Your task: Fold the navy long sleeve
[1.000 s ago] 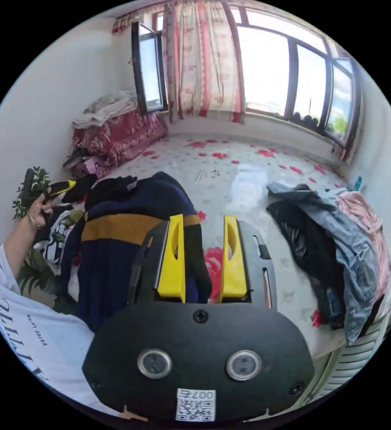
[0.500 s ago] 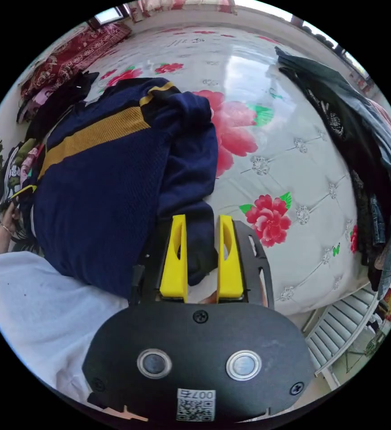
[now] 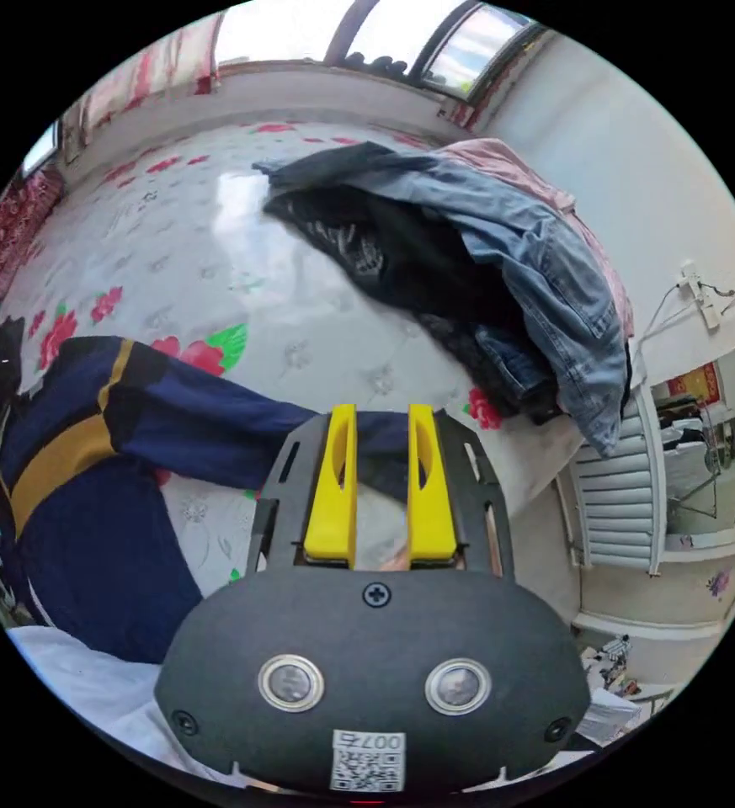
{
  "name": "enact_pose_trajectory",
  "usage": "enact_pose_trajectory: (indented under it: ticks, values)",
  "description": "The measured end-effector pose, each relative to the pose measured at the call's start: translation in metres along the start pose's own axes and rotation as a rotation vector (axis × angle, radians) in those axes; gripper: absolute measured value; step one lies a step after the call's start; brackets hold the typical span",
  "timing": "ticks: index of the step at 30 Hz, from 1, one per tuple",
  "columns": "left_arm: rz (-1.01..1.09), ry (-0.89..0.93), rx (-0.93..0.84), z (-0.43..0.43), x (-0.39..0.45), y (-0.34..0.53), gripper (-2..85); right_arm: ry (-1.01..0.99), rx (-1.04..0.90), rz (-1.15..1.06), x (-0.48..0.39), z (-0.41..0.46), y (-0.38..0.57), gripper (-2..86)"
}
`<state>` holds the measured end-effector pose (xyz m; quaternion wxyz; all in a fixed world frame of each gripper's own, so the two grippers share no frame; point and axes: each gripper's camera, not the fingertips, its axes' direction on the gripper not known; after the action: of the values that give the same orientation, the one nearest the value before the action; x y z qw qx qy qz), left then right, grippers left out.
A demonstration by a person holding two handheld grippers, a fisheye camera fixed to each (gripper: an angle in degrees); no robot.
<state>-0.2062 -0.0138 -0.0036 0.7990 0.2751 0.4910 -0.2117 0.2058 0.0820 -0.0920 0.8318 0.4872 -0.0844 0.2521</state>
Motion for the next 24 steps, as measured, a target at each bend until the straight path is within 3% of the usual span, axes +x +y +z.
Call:
enact_pose_trajectory:
  ticks: [2,5,7,10,12,13,18,24]
  values:
    - [0.01,0.027,-0.005,0.016,0.005,-0.015,7.0,-0.3,0.086,-0.134,-0.056,-0.003,-0.012,2.2]
    - [0.043,0.017,-0.033,0.051,0.021,-0.037,7.1,-0.495,0.02,-0.301,-0.136,0.019,-0.03,1.8]
    - [0.068,0.0,-0.076,0.073,0.03,-0.046,6.8,-0.518,-0.02,-0.366,-0.174,0.037,-0.036,1.5]
    - [0.057,-0.063,-0.049,0.09,0.037,-0.049,3.0,-0.428,-0.137,-0.426,-0.214,0.08,-0.037,0.8]
    - [0.077,-0.073,-0.038,0.095,0.04,-0.051,0.0,-0.35,-0.007,-0.425,-0.213,0.081,-0.032,0.3]
    - [0.088,-0.072,-0.034,0.096,0.041,-0.051,-0.2,-0.229,-0.059,-0.414,-0.212,0.093,-0.033,0.1]
    - [0.177,-0.058,0.03,0.108,0.051,-0.071,-0.9,-0.266,-0.022,-0.398,-0.186,0.109,-0.059,-0.2]
    - [0.202,-0.023,0.116,0.123,0.057,-0.104,-0.7,-0.05,-0.015,-0.383,-0.173,0.136,-0.102,0.0]
